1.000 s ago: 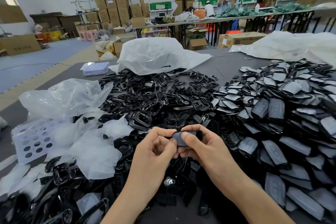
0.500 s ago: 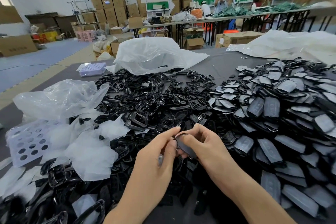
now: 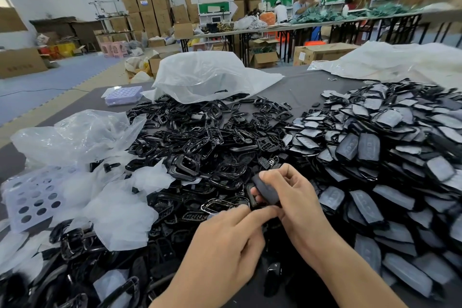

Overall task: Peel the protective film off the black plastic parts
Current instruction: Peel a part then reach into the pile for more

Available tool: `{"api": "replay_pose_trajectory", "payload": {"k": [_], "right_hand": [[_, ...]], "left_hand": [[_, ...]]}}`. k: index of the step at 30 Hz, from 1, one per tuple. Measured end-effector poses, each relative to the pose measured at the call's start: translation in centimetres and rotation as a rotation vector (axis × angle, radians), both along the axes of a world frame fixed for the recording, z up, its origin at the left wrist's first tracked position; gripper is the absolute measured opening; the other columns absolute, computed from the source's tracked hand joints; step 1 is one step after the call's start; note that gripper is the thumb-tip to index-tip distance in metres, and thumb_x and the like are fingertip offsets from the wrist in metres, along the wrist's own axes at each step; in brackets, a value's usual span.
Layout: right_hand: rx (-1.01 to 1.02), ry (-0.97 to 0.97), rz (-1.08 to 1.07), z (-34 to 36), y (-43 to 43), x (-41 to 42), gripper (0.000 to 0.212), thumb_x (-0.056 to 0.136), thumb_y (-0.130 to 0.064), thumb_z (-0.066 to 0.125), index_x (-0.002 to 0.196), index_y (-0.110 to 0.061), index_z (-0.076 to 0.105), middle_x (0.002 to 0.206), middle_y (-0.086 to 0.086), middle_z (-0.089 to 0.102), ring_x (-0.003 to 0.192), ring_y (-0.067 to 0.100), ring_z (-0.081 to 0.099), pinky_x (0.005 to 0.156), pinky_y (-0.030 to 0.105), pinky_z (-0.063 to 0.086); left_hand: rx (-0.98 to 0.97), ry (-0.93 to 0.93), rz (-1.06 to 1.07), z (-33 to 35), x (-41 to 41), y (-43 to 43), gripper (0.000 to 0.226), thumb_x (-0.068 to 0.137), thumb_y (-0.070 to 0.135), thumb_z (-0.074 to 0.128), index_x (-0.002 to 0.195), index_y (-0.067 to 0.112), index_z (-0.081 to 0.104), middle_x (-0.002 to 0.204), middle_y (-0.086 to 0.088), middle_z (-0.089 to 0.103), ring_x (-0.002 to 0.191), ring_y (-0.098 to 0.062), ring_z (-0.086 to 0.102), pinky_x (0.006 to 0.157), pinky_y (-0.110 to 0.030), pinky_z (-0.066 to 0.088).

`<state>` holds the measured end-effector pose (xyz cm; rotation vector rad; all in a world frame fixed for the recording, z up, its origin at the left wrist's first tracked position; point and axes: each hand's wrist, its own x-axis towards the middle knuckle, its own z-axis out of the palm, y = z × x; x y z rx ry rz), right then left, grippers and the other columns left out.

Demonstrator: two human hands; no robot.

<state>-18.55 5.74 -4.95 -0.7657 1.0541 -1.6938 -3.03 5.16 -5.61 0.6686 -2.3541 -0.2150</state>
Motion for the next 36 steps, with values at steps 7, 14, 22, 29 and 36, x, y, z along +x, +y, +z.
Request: {"api": "replay_pose_trajectory", "payload": {"k": [7,14,22,29,36], "right_hand": [[-0.001,-0.001,0.102,0.1,0.3,0.5,0.03,0.089,-0.005,0.069,0.067,-0.017,0.053,0.074,0.009,0.066,0.069,0.022,0.071,0.058,0.024,0.055],[-0.064,0.169,0.223,-0.2,0.5,1.6,0.009,0.086,-0.027,0.073,0.081,-0.021,0.07,0.082,0.005,0.072,0.071,0.018,0.07,0.062,0.024,0.056],[0.005,0.568,0.149,-0.4,0.7,0.9,0.032,0.102,-0.017,0.058,0.116,-0.044,0.065,0.076,0.007,0.074,0.055,0.017,0.066,0.048,0.028,0.053],[-0.19,0.228,-0.628,2.4,1.1,-7.1,0.079,0.097,-0.036,0.063,0.159,-0.035,0.013,0.098,0.008,0.077,0.072,0.017,0.075,0.061,0.022,0.058],[-0.132,0.643,-0.361,0.3,1.2,-3.8,0.06,0.098,-0.046,0.053,0.152,-0.047,0.026,0.097,-0.009,0.077,0.072,0.013,0.074,0.063,0.022,0.06]], "left_hand": [[0.426,0.454,0.178,-0.1,0.7,-1.4,0.021,0.099,0.035,0.049,0.111,0.05,0.058,0.08,0.013,0.063,0.057,-0.008,0.052,0.051,-0.024,0.045],[0.555,0.539,0.211,0.1,0.4,-1.7,0.008,0.094,0.033,0.061,0.098,0.035,0.067,0.081,0.005,0.069,0.072,-0.014,0.065,0.065,-0.025,0.053],[0.678,0.583,0.255,-0.3,0.9,-2.9,0.014,0.099,0.02,0.056,0.105,0.031,0.064,0.082,0.005,0.071,0.074,-0.01,0.066,0.072,-0.024,0.053],[0.564,0.501,0.263,-0.9,1.3,-3.0,0.026,0.1,0.019,0.052,0.107,0.043,0.058,0.089,0.014,0.069,0.071,-0.012,0.064,0.065,-0.022,0.052],[0.307,0.299,0.374,-1.4,1.4,-3.4,0.024,0.096,0.027,0.051,0.116,0.039,0.054,0.099,0.024,0.059,0.095,-0.005,0.059,0.079,-0.018,0.049]]}}
